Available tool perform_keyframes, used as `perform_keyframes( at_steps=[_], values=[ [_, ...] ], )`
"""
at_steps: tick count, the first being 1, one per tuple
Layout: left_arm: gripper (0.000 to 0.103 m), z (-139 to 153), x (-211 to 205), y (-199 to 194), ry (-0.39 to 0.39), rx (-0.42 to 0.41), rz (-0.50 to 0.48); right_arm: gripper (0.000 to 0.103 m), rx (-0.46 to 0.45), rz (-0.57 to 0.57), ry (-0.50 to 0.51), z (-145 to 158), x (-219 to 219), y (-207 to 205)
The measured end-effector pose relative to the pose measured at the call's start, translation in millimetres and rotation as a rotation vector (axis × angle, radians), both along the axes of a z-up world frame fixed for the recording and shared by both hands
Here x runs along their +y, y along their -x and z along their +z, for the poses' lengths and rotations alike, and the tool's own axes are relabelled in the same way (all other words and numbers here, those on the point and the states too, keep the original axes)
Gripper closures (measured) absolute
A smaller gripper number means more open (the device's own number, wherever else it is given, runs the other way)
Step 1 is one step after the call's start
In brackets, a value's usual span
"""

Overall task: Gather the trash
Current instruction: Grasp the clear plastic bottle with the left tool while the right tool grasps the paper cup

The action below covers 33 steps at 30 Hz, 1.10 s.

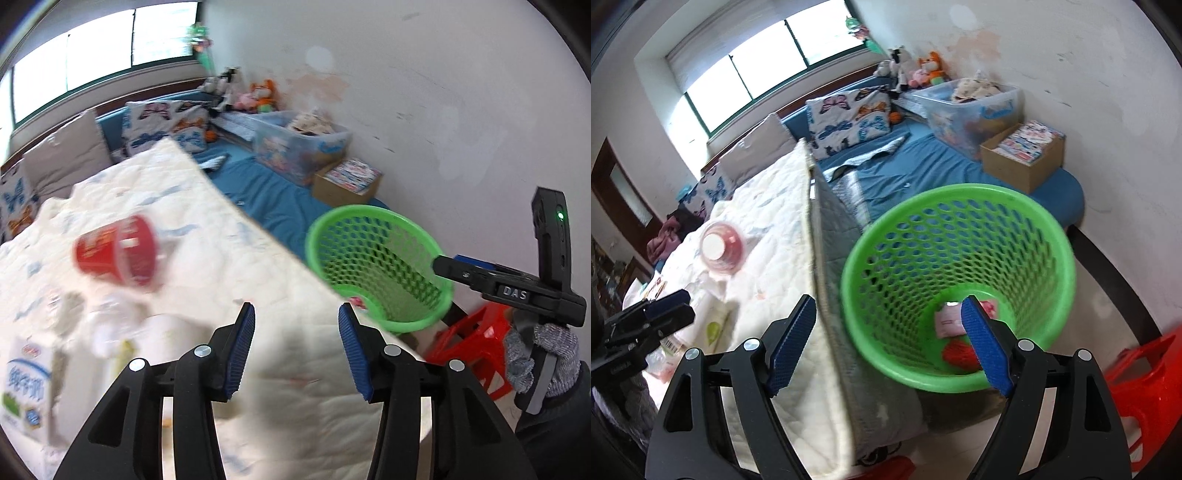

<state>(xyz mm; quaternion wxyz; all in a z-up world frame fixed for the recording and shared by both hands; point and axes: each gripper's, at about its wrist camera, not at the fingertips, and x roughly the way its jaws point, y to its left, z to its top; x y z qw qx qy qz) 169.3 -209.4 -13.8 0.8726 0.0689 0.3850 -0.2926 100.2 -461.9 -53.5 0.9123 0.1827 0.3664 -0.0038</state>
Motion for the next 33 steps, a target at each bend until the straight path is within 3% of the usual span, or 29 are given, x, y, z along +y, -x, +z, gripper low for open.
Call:
perform_keyframes(
  at_steps=[6,8,10,16,20,23,33],
  values=[
    [0.057,10.6,56.1,-11.0,-0.042,-0.015,0.123,0.022,-0.007,0.069,0.008,8.0,36.5,-9.8],
    [0.055,10.9,75.0,-18.9,-0.058,0.008,0.162,0.022,-0.008,0.092,0.012,10.8,46.7,-14.1],
    [0.044,10.2,87.3,-27.0,-0.091,0.027,0.194,0.021,-0.012,0.116,0.016,13.4,57.6,-18.4],
    [0.043,-3.4,117.9,-48.9,-0.117,0.105,0.222,0.021,-0.011,0.175,0.018,15.5,86.0,-30.7],
    [0.043,-12.0,125.6,-57.4,-0.100,0.171,0.215,0.021,-0.008,0.204,0.022,15.8,100.0,-36.7],
    [0.040,-15.2,118.7,-58.6,-0.123,0.166,0.195,0.021,-0.002,0.217,0.024,14.1,105.3,-42.0],
    [0.042,-31.2,109.3,-69.4,-0.192,0.199,0.185,0.021,0.022,0.237,0.035,6.2,114.0,-47.8]
  ],
)
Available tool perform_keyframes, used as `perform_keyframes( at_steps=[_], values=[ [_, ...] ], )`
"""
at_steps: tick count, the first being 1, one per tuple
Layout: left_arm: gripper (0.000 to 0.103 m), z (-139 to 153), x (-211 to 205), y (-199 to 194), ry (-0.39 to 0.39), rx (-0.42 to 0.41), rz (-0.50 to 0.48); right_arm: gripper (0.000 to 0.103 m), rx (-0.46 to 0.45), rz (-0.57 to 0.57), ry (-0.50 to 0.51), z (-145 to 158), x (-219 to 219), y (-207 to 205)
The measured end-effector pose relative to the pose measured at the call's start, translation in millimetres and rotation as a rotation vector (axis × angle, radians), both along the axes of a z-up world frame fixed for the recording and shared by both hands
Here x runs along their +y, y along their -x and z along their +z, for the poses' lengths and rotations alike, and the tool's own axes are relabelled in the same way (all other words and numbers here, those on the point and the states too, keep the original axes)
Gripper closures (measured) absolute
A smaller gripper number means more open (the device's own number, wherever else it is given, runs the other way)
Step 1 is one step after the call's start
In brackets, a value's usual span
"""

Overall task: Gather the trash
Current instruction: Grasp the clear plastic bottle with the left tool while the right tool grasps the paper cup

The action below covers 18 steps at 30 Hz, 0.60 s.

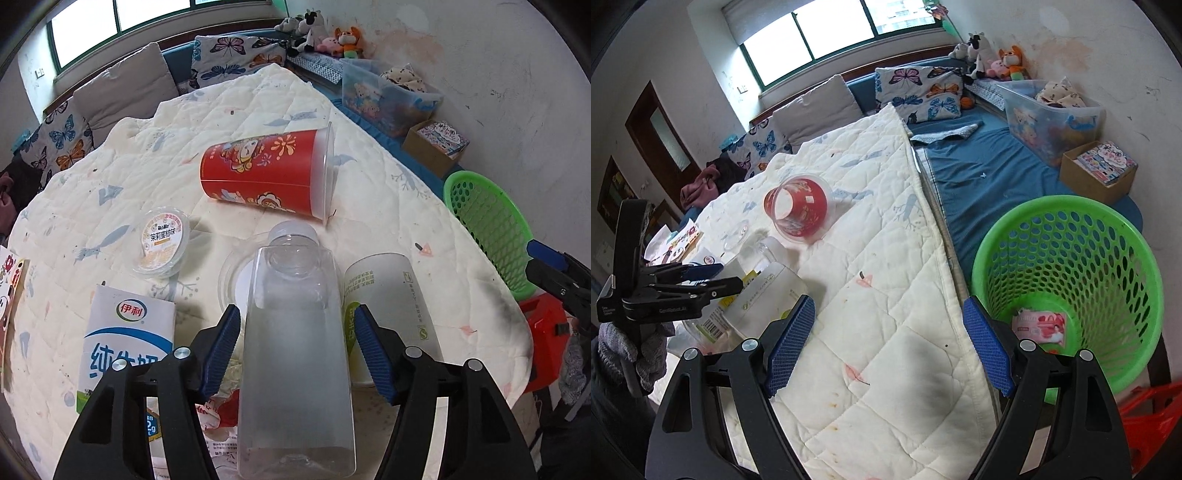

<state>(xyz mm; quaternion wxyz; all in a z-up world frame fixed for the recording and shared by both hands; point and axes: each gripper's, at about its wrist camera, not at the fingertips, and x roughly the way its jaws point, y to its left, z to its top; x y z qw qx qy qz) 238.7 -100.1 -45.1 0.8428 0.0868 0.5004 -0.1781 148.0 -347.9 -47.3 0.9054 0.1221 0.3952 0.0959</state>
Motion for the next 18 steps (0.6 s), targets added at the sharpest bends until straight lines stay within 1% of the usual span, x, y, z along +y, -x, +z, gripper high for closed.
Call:
perform_keyframes(
  at_steps=[6,12,15,18],
  values=[
    [0.050,-5.5,-1.8,-4.2,-0.012,0.014,-0.002,0.021,0.029,0.027,-0.030,-5.6,7.6,-6.7],
    [0.050,-6.9,-3.1,-5.7,-0.025,0.008,-0.007,0.021,0.070,0.069,-0.086,-10.6,23.9,-17.6],
    [0.051,-6.8,0.4,-4.8,-0.005,0.001,-0.004,0.021,0.099,0.086,-0.129,-15.3,30.8,-23.9],
    [0.051,-3.8,5.8,-1.5,0.030,-0.006,-0.002,0.021,0.140,0.098,-0.202,-21.6,35.7,-31.3]
  ],
)
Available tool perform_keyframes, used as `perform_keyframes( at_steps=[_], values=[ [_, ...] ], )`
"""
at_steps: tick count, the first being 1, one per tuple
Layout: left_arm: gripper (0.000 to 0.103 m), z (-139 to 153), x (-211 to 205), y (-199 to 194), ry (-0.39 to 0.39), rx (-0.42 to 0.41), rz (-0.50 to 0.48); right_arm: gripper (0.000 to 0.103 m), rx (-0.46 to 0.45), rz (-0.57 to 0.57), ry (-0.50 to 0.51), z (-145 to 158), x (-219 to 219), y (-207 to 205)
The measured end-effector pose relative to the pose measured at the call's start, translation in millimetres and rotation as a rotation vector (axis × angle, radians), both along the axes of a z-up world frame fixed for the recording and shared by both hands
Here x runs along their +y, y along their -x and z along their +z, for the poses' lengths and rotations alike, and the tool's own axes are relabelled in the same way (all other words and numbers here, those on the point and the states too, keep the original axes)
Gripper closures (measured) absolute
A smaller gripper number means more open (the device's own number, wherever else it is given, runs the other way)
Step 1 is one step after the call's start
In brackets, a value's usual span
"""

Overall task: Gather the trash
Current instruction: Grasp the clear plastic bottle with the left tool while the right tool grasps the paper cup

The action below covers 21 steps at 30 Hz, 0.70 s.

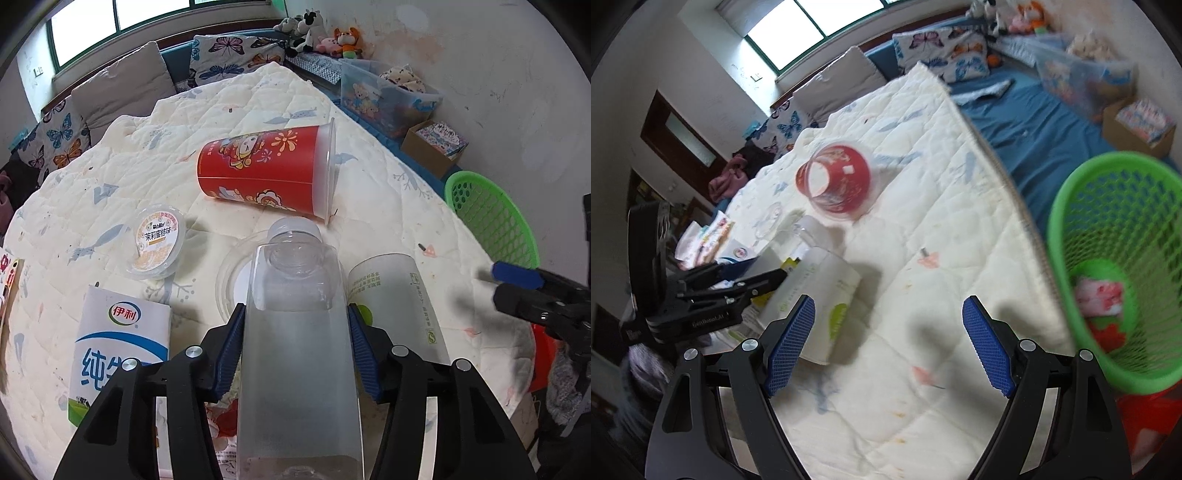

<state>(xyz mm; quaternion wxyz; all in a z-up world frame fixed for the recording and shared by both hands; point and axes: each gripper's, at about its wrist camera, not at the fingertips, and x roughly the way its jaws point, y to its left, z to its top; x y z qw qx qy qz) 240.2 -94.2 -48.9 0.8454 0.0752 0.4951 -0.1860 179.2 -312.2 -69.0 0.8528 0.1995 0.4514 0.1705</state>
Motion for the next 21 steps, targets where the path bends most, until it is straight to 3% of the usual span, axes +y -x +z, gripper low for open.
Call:
perform_keyframes(
  at_steps=[16,21],
  values=[
    [0.051,54.4,36.8,29.3,0.136,-0.140,0.042,0.026,0.164,0.065,-0.216,-20.1,47.4,-44.0],
    [0.051,60.3,48.8,35.6,0.144,-0.167,0.052,0.034,0.220,0.061,-0.249,-32.4,53.7,-52.1]
  ],
)
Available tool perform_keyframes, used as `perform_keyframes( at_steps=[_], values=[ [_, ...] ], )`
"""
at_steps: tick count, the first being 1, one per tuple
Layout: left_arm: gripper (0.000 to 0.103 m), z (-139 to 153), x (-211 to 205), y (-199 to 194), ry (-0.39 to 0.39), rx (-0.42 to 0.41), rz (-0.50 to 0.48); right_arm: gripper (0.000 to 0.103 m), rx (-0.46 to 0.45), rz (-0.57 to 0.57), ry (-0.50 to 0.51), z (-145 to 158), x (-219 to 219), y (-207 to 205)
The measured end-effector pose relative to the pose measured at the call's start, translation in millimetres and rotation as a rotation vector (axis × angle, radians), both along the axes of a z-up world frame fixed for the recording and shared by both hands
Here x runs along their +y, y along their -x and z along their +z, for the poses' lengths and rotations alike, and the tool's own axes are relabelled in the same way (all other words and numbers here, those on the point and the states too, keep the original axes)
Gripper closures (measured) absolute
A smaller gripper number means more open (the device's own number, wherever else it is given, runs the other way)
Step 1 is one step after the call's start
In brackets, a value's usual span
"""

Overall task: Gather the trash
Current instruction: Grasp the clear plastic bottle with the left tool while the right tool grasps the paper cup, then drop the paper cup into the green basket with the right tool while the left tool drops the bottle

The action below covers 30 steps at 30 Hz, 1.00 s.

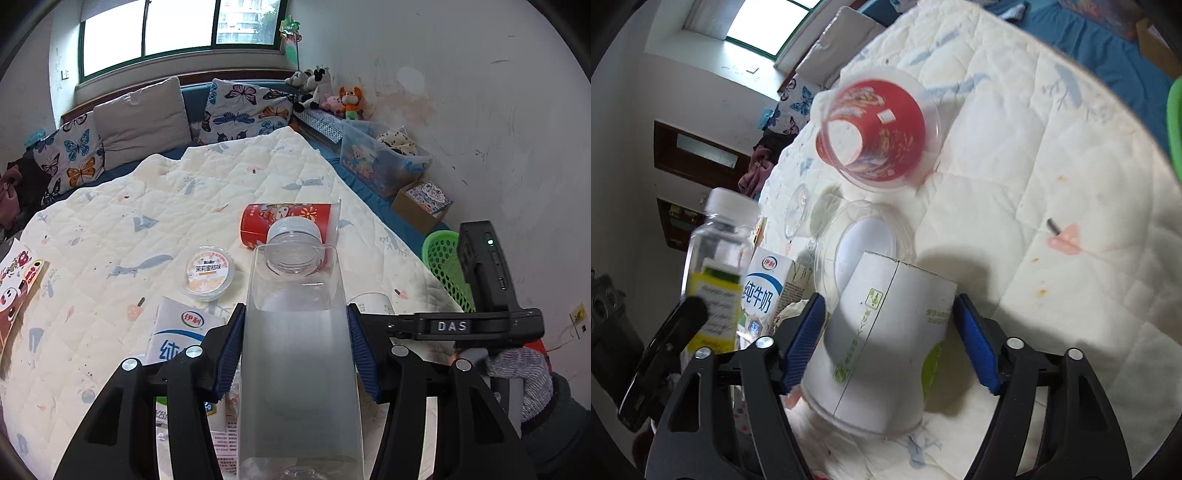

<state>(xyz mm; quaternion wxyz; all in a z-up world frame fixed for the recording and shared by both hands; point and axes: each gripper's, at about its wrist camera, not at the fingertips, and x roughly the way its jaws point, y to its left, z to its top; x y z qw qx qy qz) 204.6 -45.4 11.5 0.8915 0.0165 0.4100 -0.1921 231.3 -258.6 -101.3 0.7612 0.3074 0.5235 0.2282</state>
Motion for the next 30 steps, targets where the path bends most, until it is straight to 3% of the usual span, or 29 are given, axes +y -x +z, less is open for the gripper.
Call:
perform_keyframes(
  at_steps=[7,13,19,30],
  values=[
    [0.051,0.1,16.8,3.7,0.035,-0.007,0.026,0.042,-0.081,-0.016,0.010,18.9,-7.6,15.5],
    [0.051,0.3,21.8,7.7,0.058,-0.012,0.037,0.042,-0.299,-0.012,0.214,51.4,9.2,47.1],
    [0.051,4.2,20.8,14.1,0.069,-0.024,0.032,0.043,-0.463,-0.033,0.341,71.1,21.7,72.2],
    [0.051,13.0,-0.2,20.8,0.090,-0.041,-0.022,0.043,-0.537,-0.109,0.374,96.0,-2.4,77.2]
  ],
)
